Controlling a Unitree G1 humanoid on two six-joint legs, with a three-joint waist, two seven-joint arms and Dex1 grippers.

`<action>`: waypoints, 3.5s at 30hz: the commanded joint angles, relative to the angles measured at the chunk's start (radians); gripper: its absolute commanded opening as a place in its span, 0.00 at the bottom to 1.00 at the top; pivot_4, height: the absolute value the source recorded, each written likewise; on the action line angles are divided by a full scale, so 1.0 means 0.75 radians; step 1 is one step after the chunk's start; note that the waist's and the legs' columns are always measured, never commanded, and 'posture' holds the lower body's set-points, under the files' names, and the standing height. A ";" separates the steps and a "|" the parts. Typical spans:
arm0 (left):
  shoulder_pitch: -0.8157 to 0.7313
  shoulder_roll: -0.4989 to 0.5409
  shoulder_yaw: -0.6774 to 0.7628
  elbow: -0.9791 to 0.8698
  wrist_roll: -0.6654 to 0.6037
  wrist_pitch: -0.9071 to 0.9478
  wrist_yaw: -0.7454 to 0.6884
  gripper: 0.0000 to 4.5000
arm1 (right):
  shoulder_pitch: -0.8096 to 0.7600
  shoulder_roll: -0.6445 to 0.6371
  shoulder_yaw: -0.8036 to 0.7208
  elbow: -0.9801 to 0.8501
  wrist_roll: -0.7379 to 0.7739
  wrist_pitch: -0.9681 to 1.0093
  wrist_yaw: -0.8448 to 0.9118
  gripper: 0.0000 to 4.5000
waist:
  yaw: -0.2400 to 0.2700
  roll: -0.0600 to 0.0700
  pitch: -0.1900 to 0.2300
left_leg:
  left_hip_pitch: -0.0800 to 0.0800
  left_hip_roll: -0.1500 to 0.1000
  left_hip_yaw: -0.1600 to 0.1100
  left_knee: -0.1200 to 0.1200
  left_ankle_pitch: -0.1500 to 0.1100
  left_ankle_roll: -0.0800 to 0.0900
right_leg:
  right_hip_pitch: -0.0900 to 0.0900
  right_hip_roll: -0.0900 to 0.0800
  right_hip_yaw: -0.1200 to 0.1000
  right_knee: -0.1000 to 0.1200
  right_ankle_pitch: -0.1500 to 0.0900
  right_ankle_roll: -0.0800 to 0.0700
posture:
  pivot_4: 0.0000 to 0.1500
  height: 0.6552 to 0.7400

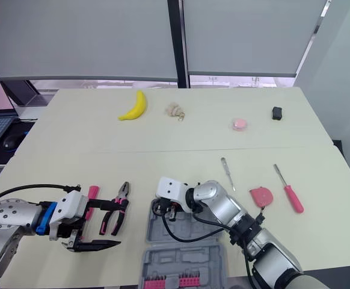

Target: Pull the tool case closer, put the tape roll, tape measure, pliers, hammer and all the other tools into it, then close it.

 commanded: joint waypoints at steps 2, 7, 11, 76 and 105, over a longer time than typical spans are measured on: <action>0.020 -0.006 0.118 0.002 -0.065 0.060 0.068 1.00 | 0.028 -0.062 -0.063 -0.252 0.025 0.059 0.000 0.18 | 0.001 0.000 0.000 | 0.000 0.002 0.000 0.000 0.000 0.000 | 0.000 0.000 0.000 0.000 0.000 0.000 | 1.00 0.85; 0.106 -0.021 0.267 0.055 -0.057 0.165 0.217 1.00 | 0.225 -0.304 -0.299 -0.628 0.064 0.217 -0.064 0.18 | 0.007 -0.002 0.001 | -0.001 0.010 0.001 0.000 0.000 0.000 | 0.000 0.000 0.000 -0.001 0.000 0.000 | 1.00 0.85; 0.201 -0.069 0.409 0.138 -0.056 0.179 0.329 1.00 | 0.483 -0.525 -0.585 -0.934 0.122 0.348 -0.101 0.18 | 0.008 -0.002 0.002 | -0.001 0.010 0.004 0.000 -0.003 -0.005 | 0.001 -0.002 0.000 -0.005 0.000 0.000 | 1.00 0.85; 0.296 0.056 0.651 0.468 0.095 0.195 0.313 1.00 | 1.303 -1.145 -1.598 -0.578 0.308 -0.059 0.256 0.99 | 0.006 -0.012 -0.001 | 0.004 0.015 0.031 -0.003 -0.005 -0.008 | 0.004 -0.001 0.007 -0.021 0.005 0.005 | 1.00 0.85; -0.309 -0.112 -0.124 -0.289 -0.208 0.237 -0.043 1.00 | 1.186 -0.267 -0.957 -1.142 0.194 0.668 -0.790 0.99 | 0.004 -0.009 -0.004 | 0.002 0.014 0.032 0.005 -0.004 -0.008 | 0.004 0.014 0.014 -0.019 0.013 0.008 | 1.00 0.85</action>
